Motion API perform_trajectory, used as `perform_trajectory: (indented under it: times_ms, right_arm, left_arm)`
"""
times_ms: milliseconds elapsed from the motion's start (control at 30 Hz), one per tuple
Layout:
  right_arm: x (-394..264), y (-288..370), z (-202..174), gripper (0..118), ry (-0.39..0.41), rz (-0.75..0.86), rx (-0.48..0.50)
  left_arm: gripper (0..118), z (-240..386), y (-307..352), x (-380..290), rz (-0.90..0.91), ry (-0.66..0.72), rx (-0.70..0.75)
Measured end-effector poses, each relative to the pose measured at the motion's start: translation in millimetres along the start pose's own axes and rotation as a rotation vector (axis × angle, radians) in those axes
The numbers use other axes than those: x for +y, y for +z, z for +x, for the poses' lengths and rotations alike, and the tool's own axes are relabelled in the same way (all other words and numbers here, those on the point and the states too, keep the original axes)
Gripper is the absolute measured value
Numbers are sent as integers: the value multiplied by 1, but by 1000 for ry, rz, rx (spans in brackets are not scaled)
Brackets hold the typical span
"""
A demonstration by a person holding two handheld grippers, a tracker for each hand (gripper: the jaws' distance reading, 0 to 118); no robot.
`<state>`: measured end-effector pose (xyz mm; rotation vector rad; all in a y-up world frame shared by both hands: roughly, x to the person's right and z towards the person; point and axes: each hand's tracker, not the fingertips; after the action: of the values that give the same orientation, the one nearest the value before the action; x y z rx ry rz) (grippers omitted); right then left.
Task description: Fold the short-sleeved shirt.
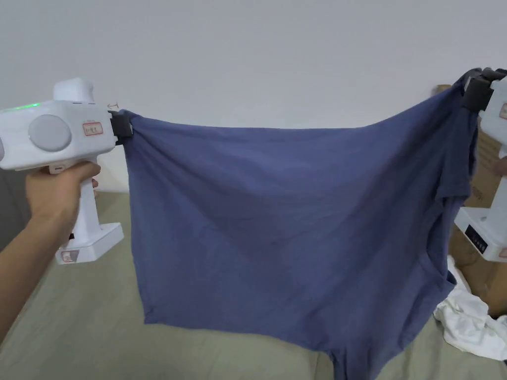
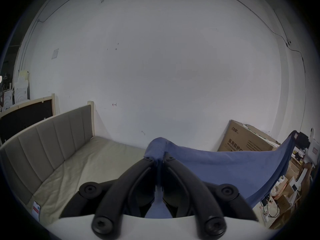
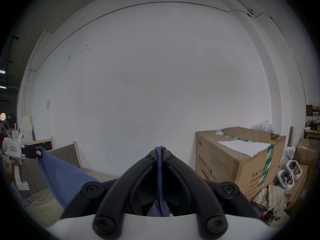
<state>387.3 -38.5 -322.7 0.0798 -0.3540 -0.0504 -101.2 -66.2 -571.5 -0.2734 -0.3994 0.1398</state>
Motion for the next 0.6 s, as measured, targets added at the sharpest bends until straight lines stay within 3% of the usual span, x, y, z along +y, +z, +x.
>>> perform_trajectory:
  times_ms: [233,433,600]
  right_arm:
    - [-11,-21,4,6,-7,4,9]
    - [-73,-27,12,6,4,-90,3]
    - [-139,-18,24,6,-38,-188,4]
  left_arm:
    - [10,7,-31,-5,12,-73,23]
    - [10,5,-56,-58,-45,-62,13]
    - [10,-2,-64,-123,-123,-33,-3]
